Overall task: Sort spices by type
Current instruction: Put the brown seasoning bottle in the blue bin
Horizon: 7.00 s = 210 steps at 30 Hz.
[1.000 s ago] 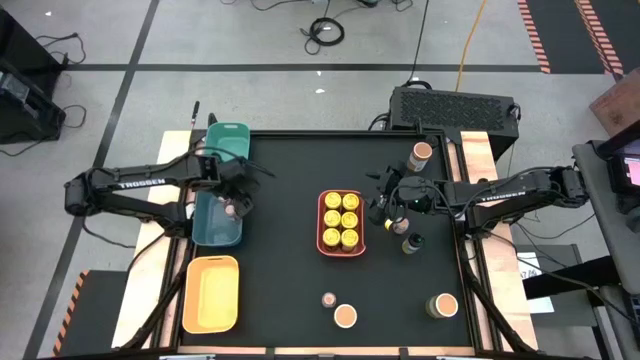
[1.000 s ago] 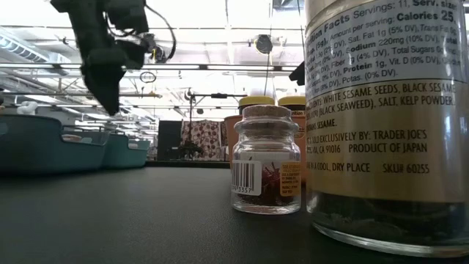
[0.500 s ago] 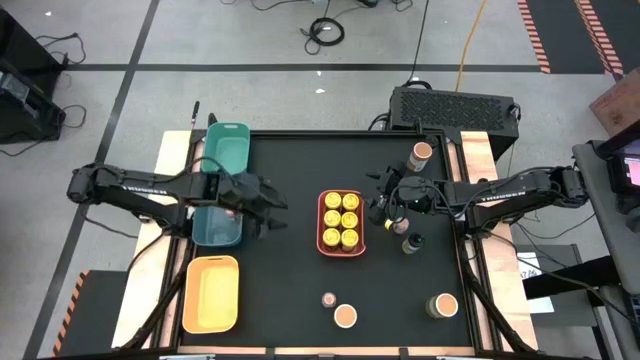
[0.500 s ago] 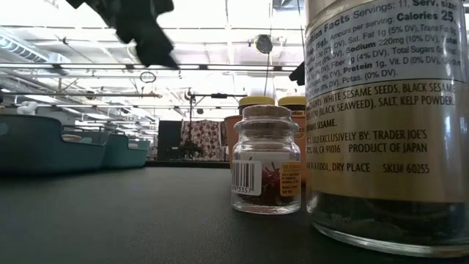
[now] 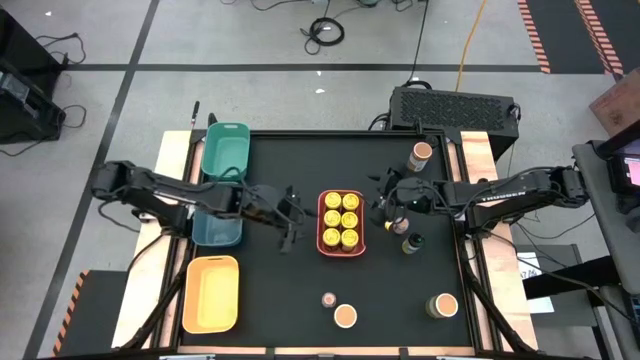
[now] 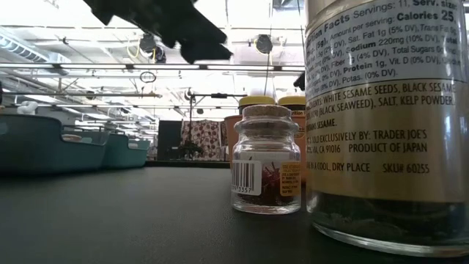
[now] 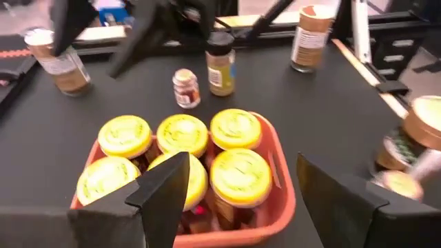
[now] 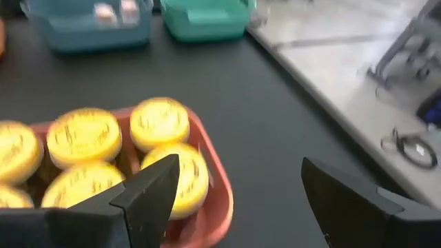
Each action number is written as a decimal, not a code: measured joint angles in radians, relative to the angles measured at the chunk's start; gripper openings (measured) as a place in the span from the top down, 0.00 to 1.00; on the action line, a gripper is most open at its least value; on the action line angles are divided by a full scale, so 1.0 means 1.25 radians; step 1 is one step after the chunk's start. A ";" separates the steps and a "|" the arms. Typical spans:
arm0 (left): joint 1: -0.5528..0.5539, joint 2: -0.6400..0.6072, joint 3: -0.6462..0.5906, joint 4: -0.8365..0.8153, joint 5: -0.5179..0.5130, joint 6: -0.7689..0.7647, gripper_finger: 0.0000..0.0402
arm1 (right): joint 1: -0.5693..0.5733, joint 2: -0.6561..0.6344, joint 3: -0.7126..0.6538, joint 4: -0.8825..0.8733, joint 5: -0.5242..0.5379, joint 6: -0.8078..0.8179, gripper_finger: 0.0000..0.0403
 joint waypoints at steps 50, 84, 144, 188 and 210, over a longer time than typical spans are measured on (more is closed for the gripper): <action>0.341 -0.030 -0.165 0.051 0.145 0.203 0.33 | -0.053 0.326 0.259 -0.858 -0.356 0.404 0.26; 0.342 -0.030 -0.165 0.023 0.142 0.204 0.33 | -0.067 0.325 0.191 -0.769 -0.393 0.388 0.26; 0.379 -0.420 -0.241 -0.175 -0.062 0.143 0.33 | -0.272 0.614 0.894 -0.598 -0.334 -0.146 0.59; 0.379 -0.431 -0.241 -0.225 -0.155 0.183 0.33 | -0.137 1.044 1.268 -0.847 -0.401 -0.226 0.40; 0.379 -0.428 -0.241 -0.235 -0.074 0.162 0.33 | -0.193 0.884 1.268 -0.928 -0.414 -0.288 0.36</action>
